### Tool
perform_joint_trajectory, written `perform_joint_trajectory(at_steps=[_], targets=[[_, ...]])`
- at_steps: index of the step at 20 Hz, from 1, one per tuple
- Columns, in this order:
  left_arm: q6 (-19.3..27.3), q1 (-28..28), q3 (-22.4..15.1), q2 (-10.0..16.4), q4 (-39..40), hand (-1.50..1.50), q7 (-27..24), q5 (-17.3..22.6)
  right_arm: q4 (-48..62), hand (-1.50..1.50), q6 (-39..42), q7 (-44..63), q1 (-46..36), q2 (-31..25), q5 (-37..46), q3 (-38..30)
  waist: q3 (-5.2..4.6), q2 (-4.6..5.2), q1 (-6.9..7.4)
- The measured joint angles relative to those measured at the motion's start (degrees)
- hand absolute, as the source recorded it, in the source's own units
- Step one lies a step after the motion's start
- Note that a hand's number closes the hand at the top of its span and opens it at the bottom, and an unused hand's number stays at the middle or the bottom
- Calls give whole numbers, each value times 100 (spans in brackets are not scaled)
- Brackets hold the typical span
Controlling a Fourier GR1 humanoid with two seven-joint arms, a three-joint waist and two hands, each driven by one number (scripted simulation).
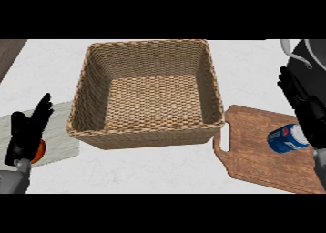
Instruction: Pick the can from the cutting board and place it in the basket
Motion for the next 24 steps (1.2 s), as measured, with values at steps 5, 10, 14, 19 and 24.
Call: perform_joint_trajectory(at_steps=[5, 10, 14, 19, 24], targets=[[-135, 180, -119, -367, 118, 0, 130, 145, 131, 150, 624, -428, -479, 289, -910, -508, 14, -56, 6], [-290, 389, -312, -662, -64, 0, 236, 291, -3, -150, 1525, -1121, -726, 580, -1268, -253, 45, -100, 60], [-361, 624, -305, -660, -235, 0, 271, 331, -382, -150, 1121, -1143, -565, 820, -519, 264, 47, -140, -12], [-330, 776, -292, -672, -364, 0, 338, 323, -629, -150, 650, -370, -684, 147, 598, 374, 27, -169, -95], [-346, 935, -260, -641, -468, 0, 335, 328, -851, -150, 905, 628, -1067, -1135, 1359, 96, 15, -194, -164]])
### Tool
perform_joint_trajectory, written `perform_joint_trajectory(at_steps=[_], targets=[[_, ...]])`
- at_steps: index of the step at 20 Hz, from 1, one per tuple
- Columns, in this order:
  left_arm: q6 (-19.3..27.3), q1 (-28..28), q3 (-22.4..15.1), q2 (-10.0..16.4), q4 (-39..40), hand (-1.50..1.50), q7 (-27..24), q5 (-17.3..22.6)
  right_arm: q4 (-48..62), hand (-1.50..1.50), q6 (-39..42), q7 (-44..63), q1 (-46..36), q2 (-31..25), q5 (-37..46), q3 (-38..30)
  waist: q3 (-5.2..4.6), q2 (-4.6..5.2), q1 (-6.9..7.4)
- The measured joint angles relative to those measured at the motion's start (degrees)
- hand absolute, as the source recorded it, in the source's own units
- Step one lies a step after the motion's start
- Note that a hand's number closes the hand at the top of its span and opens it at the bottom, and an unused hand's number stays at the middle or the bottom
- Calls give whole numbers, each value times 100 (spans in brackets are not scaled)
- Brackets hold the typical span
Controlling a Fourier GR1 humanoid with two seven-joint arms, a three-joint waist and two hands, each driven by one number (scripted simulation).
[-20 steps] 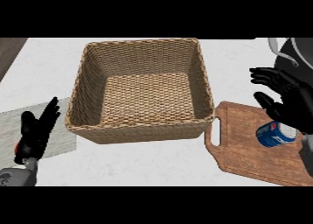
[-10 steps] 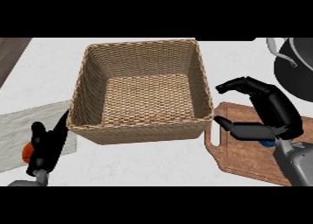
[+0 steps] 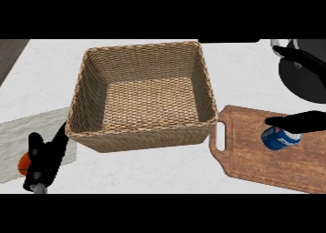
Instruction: Pick the can from the cutting board and place it in the basket
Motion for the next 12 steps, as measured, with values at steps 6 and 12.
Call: perform_joint_trajectory(at_steps=[6, 12], targets=[[-38, 211, 22, 0, -180, 0, -25, 24, -385, -150, 1343, 953, -458, -1492, -426, -573, 8, -9, -31], [-16, 303, 6, -19, -339, 0, 67, -5, -255, -150, 3088, 1472, -745, -2658, -1490, -888, 3, 18, 4]])
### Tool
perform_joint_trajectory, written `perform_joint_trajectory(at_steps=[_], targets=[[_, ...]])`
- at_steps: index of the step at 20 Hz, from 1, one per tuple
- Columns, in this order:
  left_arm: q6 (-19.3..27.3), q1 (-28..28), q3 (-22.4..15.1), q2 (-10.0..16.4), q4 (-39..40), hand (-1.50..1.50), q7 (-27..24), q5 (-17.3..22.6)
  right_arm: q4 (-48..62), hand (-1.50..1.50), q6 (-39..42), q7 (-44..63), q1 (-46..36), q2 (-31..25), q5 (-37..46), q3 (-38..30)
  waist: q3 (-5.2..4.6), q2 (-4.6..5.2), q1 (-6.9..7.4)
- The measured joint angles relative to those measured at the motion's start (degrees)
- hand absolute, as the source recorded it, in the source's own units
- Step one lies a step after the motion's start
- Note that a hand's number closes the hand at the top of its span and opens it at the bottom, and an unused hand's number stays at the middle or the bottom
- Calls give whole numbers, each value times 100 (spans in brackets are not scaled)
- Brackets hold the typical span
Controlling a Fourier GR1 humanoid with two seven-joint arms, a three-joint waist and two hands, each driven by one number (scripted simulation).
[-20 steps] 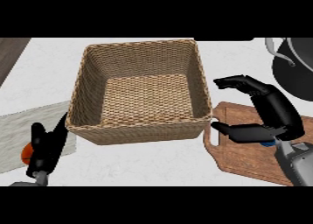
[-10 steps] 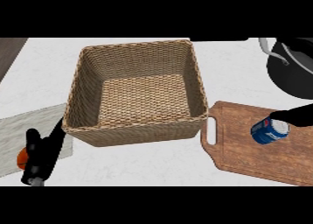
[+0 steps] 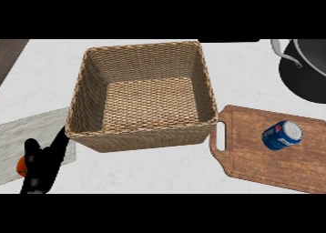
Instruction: Pick the can from the cutting board and place it in the basket
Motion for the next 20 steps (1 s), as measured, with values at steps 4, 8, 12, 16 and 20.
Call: perform_joint_trajectory(at_steps=[4, 8, 12, 16, 20], targets=[[21, -47, -19, -59, 34, 0, 77, -49, 111, -150, 874, 160, 30, -509, -529, -165, 9, 13, -4], [-4, 61, 19, -58, -61, 0, 46, -78, 197, -150, 1465, 80, 247, -842, -749, -497, 11, 15, -5], [-78, 65, 56, -79, -67, 0, 66, -89, 100, -150, 1574, 93, 464, -753, -767, -685, 11, 25, 26], [-139, 102, 79, -105, -83, 0, 4, -137, -23, -150, 1476, 117, 694, -417, -579, -777, 16, 32, 54], [-89, 71, 98, -145, -124, 0, 179, -200, -273, -150, 1265, 95, 967, 55, -246, -761, 13, 39, 64]])
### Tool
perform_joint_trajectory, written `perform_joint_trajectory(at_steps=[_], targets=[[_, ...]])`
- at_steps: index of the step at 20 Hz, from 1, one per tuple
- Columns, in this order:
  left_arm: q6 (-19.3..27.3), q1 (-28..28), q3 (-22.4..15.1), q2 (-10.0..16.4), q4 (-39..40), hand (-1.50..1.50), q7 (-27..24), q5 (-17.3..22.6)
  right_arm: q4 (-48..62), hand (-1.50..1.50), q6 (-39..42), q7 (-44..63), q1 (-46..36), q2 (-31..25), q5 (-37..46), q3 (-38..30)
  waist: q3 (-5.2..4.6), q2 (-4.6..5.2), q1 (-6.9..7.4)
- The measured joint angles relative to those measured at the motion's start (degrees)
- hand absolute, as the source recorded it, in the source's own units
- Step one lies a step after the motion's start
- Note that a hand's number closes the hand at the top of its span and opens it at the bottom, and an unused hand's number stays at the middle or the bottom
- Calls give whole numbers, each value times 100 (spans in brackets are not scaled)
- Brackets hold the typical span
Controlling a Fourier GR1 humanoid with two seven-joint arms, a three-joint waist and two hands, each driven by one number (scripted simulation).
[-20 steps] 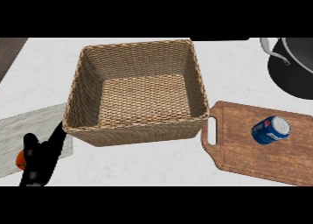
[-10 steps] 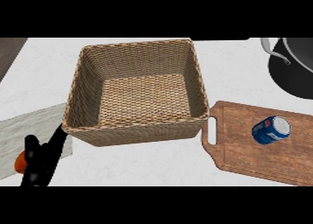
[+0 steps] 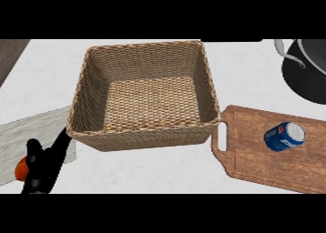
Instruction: Pick the can from the cutting board and place it in the basket
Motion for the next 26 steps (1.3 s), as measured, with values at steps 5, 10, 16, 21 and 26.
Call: perform_joint_trajectory(at_steps=[5, 10, 16, 21, 26], targets=[[-130, 61, 55, -11, -13, 0, -135, -30, -169, -150, -307, -132, 316, 638, 673, 162, 3, 4, 26], [-195, -17, 108, -28, -12, 0, 75, -29, -119, -150, -432, -300, 380, 1055, 1391, 424, 3, 13, 52], [-259, -9, 179, -80, -6, 0, 57, -73, 208, -150, -583, -791, 610, 1410, 2303, 695, 6, 14, 53], [-300, -4, 211, -159, 42, 0, -28, -141, 444, -150, -922, -1164, 806, 1839, 2961, 938, 16, 5, 51], [-227, 1, 225, -221, -46, 0, 146, -267, 576, -150, -1080, -1466, 894, 2108, 3416, 1020, 9, 5, 40]])
